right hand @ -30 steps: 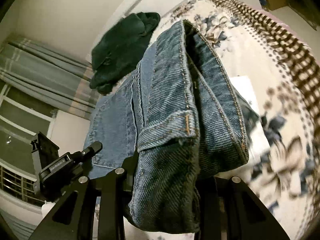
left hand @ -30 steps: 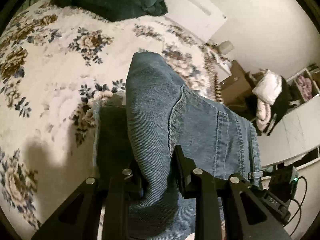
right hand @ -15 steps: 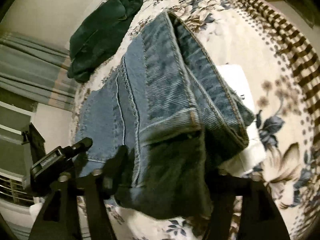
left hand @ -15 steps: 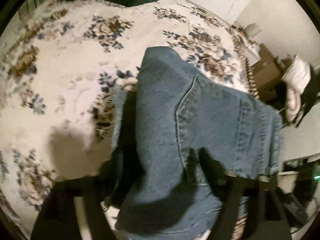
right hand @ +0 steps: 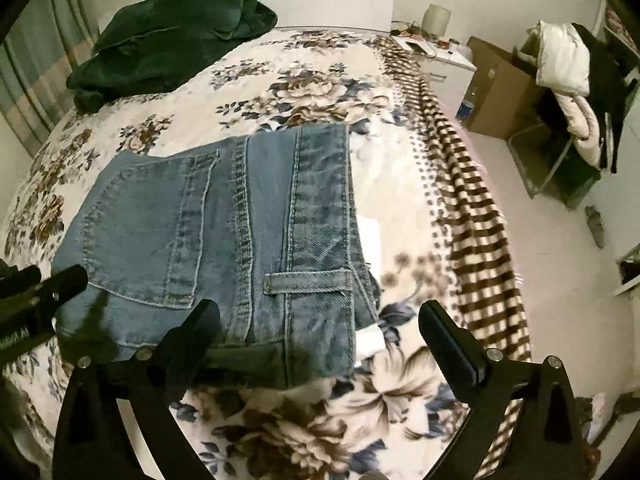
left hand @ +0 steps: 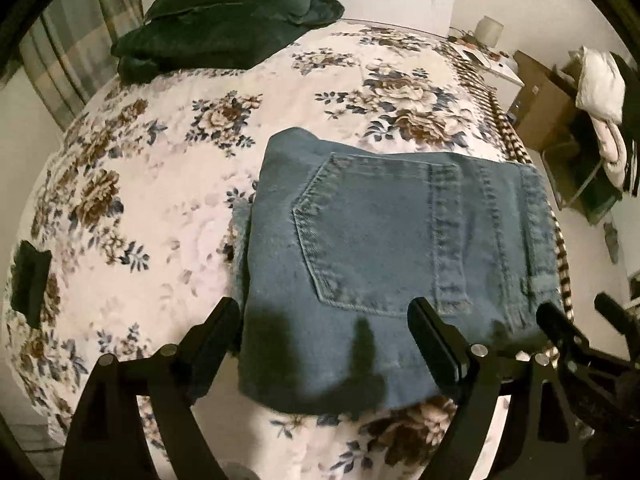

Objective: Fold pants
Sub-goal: 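Open both grippers and pull them back from the stacked jeans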

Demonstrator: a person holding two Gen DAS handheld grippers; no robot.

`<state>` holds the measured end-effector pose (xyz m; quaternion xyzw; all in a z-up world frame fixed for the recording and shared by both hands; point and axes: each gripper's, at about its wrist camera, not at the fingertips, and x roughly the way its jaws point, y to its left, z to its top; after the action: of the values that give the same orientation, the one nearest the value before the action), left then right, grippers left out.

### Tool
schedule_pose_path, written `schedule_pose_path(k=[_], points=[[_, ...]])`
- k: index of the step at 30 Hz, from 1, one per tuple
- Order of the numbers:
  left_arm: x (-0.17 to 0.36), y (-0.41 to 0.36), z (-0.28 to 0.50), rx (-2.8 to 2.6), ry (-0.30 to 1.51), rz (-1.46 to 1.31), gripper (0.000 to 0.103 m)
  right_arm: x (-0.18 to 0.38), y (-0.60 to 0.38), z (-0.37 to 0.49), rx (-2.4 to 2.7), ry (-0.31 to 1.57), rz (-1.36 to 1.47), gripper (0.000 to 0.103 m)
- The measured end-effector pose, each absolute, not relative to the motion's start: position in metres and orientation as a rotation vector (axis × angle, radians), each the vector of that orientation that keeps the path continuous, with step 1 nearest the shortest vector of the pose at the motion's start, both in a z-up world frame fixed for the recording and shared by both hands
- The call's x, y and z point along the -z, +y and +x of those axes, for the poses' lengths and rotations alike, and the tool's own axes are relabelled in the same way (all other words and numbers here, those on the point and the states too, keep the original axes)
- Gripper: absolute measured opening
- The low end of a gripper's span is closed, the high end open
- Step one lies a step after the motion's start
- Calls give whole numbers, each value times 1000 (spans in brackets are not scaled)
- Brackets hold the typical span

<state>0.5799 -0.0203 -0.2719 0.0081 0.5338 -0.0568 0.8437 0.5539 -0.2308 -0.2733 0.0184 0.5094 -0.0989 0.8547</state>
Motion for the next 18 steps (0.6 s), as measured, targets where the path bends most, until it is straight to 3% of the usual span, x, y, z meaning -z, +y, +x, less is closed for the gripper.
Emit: schedule_pose_path(k=[8, 18], points=[[203, -12, 536, 117, 1051, 13, 89, 199, -218, 498, 220, 1001, 51, 101], [89, 14, 438, 98, 928, 21, 89, 62, -187, 385, 230, 863, 57, 101]])
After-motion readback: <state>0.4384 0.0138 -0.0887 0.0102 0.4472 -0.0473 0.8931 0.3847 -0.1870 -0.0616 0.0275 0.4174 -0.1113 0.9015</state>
